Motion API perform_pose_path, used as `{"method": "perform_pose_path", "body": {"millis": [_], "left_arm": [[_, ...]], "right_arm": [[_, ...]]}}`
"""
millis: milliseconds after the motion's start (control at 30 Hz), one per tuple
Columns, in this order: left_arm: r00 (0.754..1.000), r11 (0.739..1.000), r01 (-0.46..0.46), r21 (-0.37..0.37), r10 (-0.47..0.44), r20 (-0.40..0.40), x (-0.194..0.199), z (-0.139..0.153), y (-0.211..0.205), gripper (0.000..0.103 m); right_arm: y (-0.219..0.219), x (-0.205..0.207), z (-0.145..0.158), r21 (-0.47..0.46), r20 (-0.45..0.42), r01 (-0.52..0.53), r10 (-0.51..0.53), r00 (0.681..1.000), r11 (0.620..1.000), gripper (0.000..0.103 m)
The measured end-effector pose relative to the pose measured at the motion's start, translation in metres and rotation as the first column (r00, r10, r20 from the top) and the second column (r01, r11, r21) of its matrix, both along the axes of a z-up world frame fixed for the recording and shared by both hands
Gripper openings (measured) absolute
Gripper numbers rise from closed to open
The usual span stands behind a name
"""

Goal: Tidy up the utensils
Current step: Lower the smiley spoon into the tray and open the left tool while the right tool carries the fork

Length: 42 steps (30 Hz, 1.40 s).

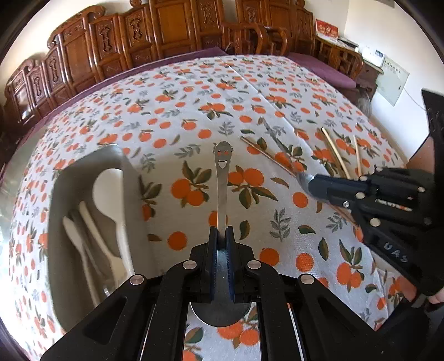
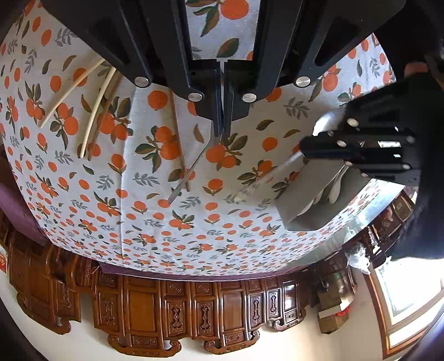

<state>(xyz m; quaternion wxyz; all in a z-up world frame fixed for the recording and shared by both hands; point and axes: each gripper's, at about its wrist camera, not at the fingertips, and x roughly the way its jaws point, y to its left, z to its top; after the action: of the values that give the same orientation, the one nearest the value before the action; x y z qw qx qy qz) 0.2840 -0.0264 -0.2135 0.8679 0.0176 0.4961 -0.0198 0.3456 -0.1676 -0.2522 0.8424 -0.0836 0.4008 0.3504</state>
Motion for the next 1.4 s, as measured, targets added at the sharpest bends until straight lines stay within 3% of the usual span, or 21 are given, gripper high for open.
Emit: {"method": "perform_pose_path", "body": {"millis": [433,733,1033,1400], "left_arm": [[0.997,0.999,-0.025,-0.033,0.027,0.078,-0.024,0.055,0.034,0.005],[0.994,0.997,-0.05,-0.058,0.055,0.094,-0.03,0.067,0.063,0.005],[0.995,0.995,-0.077,-0.06,0.081,0.056,-0.026,0.051,0.096,0.005],[0.99,0.988,-0.139,-0.063,0.138,-0.018,-0.011,0.011,0.13,0.005]], "right_arm": [[0.022,-0.022,0.033,-0.038,0.036,-0.052,0.053,0.998,0.998,0.002],[0.039,-0.035,0.067,-0.042,0.056,-0.074,0.076,0.996,0.996,0.002],[0.063,-0.049,0.08,-0.047,0.05,-0.117,0.119,0.992,0.992,0.002],[0.087,-0.055,0.069,-0.055,0.007,-0.152,0.153,0.988,0.987,0.002]]}}
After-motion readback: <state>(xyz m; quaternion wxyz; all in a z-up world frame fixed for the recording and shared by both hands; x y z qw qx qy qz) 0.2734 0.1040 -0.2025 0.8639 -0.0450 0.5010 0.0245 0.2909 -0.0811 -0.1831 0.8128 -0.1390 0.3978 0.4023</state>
